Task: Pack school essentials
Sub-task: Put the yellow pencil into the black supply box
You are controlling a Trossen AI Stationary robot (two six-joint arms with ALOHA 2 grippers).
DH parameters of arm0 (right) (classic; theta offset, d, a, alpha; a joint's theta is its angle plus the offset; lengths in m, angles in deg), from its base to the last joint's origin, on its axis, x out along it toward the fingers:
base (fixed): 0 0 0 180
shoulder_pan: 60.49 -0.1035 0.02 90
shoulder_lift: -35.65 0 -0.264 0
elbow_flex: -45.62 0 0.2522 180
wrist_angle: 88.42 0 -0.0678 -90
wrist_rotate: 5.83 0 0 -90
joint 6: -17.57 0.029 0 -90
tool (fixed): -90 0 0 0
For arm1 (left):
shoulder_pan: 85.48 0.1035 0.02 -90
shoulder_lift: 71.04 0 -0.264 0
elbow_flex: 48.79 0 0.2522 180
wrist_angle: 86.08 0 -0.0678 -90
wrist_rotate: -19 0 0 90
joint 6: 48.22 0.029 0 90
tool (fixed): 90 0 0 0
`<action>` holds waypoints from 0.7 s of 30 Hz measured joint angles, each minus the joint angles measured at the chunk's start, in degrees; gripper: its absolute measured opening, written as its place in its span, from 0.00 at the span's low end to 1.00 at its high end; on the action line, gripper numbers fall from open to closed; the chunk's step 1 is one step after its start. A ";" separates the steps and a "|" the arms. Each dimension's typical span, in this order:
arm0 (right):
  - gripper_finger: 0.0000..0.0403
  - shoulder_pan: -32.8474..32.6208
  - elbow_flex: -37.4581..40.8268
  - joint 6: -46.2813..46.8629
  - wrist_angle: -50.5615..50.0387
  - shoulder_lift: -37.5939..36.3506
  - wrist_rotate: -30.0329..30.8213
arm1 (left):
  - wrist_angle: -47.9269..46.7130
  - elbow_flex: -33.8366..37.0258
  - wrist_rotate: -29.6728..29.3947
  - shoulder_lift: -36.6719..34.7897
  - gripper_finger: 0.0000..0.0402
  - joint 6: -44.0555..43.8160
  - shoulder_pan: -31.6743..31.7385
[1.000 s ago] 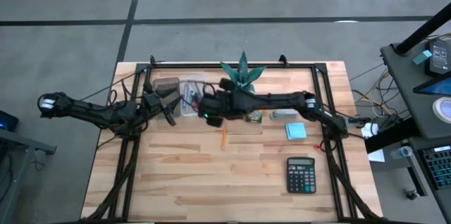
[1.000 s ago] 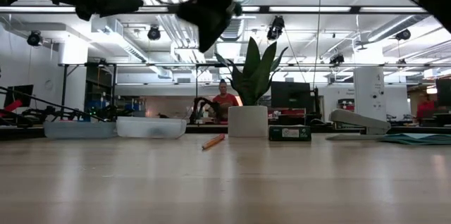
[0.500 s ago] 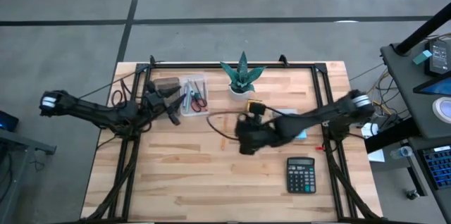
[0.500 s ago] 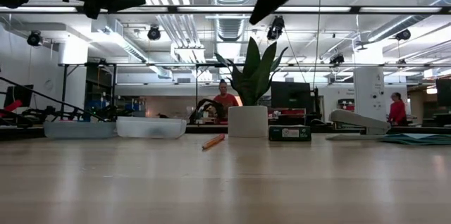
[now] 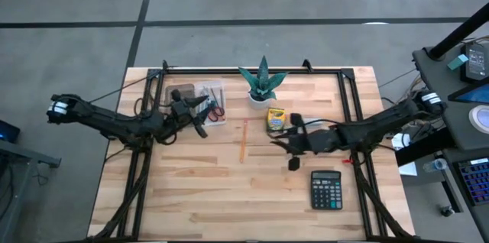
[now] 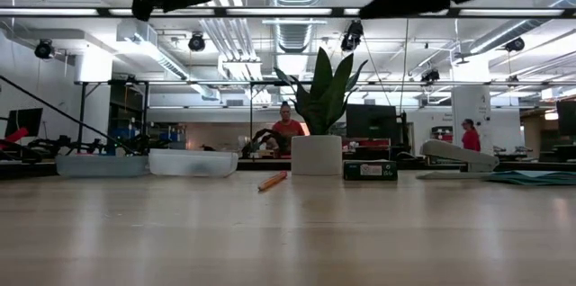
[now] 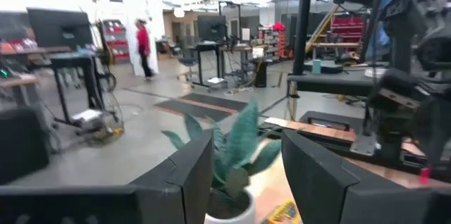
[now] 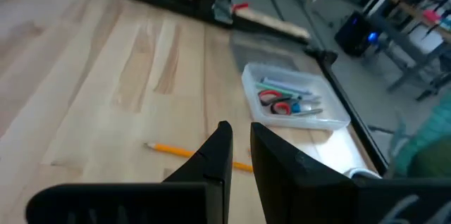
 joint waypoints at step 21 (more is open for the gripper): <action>0.11 9.41 24.89 -9.02 25.30 -19.62 -18.41 | -0.79 -16.78 5.81 31.40 0.37 -26.57 0.04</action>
